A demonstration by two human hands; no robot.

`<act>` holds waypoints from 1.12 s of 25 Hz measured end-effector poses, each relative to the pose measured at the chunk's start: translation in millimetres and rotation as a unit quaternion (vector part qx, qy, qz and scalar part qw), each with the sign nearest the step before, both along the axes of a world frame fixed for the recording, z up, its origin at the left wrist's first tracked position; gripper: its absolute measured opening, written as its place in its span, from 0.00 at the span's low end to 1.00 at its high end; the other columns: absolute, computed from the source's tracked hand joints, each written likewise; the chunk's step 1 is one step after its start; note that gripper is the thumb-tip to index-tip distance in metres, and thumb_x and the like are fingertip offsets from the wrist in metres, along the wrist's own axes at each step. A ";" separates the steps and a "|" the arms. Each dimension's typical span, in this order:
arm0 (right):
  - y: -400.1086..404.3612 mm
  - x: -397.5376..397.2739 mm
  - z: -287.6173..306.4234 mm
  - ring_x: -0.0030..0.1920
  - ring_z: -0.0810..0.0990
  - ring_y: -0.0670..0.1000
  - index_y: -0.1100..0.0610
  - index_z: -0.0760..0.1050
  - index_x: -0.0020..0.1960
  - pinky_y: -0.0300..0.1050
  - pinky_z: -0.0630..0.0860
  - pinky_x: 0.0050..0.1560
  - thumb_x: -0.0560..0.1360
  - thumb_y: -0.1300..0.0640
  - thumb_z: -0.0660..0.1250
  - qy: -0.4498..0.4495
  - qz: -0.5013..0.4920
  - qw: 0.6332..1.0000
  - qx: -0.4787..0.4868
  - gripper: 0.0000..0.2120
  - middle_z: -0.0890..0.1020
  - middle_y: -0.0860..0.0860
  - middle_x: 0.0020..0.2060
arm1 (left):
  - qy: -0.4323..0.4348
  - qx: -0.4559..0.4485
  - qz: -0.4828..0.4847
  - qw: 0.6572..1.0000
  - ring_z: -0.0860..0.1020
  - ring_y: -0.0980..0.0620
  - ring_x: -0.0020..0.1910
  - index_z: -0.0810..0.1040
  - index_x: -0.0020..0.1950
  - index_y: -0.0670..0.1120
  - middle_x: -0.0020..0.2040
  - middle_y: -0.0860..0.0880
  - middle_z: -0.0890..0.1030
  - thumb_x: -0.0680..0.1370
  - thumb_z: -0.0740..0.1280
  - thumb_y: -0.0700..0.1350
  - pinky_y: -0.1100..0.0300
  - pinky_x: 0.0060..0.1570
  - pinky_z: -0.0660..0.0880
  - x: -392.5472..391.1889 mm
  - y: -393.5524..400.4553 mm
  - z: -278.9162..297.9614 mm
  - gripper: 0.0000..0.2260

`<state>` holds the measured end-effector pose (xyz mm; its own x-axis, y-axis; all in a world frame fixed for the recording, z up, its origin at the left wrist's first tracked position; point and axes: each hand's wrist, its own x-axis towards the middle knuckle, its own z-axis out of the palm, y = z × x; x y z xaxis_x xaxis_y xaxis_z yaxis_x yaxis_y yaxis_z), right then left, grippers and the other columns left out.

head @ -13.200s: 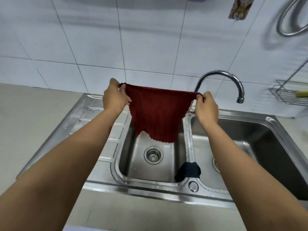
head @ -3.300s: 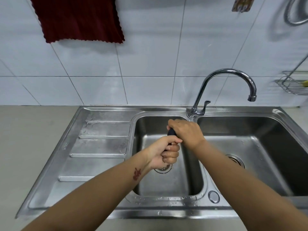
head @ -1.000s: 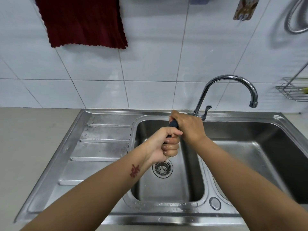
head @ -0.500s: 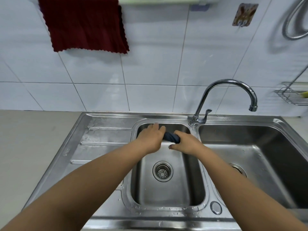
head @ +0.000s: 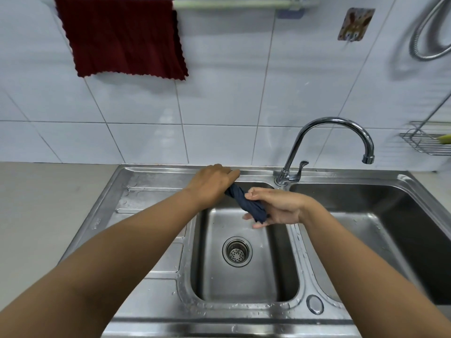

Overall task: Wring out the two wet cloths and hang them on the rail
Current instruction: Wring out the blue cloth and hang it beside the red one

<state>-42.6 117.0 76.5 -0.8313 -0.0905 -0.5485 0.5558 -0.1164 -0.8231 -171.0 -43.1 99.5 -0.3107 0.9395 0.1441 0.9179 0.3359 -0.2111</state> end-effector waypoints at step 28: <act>-15.9 -17.1 13.7 0.49 0.82 0.58 0.54 0.71 0.54 0.45 0.66 0.38 0.78 0.50 0.59 0.157 0.151 0.570 0.792 0.09 0.84 0.52 0.48 | -0.759 0.073 0.220 0.608 0.53 0.55 0.21 0.60 0.33 0.50 0.25 0.52 0.58 0.76 0.64 0.42 0.67 0.23 0.50 50.3 0.4 -18.6 0.16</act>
<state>-59.7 101.0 90.1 -0.9888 0.1465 0.0302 0.1495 0.9736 0.1727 -120.7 -42.7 80.8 -0.4063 0.7291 -0.5507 -0.1678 0.5329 0.8294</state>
